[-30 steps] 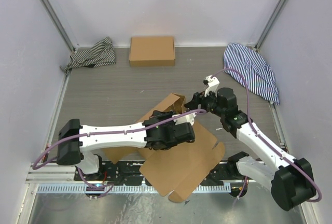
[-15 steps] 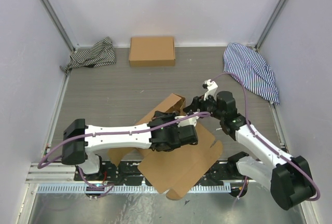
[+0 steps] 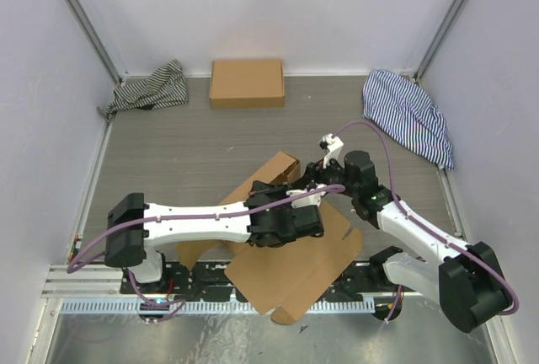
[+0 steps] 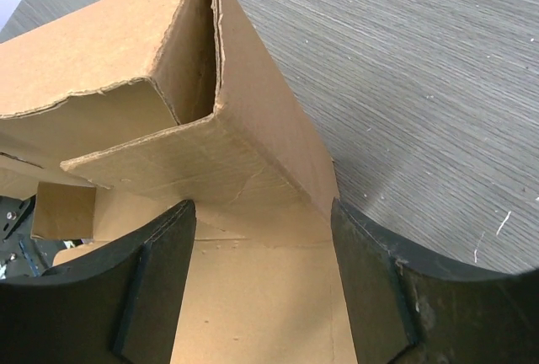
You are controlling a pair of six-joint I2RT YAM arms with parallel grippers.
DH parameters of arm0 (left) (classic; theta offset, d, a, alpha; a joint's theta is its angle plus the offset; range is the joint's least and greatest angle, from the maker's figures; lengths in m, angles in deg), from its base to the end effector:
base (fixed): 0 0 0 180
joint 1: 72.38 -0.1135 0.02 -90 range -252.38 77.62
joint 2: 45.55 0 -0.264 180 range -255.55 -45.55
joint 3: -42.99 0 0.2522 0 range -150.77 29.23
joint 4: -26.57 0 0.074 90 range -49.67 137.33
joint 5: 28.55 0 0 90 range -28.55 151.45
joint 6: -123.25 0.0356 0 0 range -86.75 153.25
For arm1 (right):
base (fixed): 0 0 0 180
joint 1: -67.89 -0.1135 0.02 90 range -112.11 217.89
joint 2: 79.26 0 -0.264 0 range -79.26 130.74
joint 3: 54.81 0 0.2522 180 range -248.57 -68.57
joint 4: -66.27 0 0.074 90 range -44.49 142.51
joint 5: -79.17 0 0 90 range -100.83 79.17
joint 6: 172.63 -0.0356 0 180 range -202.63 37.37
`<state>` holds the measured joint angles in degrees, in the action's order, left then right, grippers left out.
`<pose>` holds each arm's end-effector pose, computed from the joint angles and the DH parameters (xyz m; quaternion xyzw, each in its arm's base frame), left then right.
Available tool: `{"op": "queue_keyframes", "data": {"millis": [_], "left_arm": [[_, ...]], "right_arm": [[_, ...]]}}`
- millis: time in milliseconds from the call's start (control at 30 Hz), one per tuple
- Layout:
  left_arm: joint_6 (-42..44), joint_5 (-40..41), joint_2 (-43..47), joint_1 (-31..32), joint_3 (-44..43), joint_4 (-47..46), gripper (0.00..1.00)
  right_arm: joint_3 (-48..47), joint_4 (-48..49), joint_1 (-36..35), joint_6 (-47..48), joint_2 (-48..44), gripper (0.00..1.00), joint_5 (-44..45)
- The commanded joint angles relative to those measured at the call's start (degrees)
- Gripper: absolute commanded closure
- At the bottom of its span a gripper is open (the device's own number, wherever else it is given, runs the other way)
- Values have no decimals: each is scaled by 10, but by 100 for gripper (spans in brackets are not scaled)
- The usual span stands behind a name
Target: Fold the paper box
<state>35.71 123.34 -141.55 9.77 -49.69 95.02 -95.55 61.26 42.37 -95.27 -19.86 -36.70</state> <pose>0.0759 -0.3204 0.2752 0.5097 0.6811 0.3028 0.4296 0.1933 0.1095 0.2175 -0.2132 0.7970 0.3514 0.4426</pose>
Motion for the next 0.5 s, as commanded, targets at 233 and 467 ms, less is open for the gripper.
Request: {"op": "queue_keyframes", "data": {"millis": [233, 467], "left_arm": [[-10, -28, -21, 10, -18, 7, 100], [-14, -29, -22, 13, -19, 9, 100]], "right_arm": [[-2, 104, -8, 12, 39, 31, 9], [21, 191, -9, 3, 68, 34, -9]]}}
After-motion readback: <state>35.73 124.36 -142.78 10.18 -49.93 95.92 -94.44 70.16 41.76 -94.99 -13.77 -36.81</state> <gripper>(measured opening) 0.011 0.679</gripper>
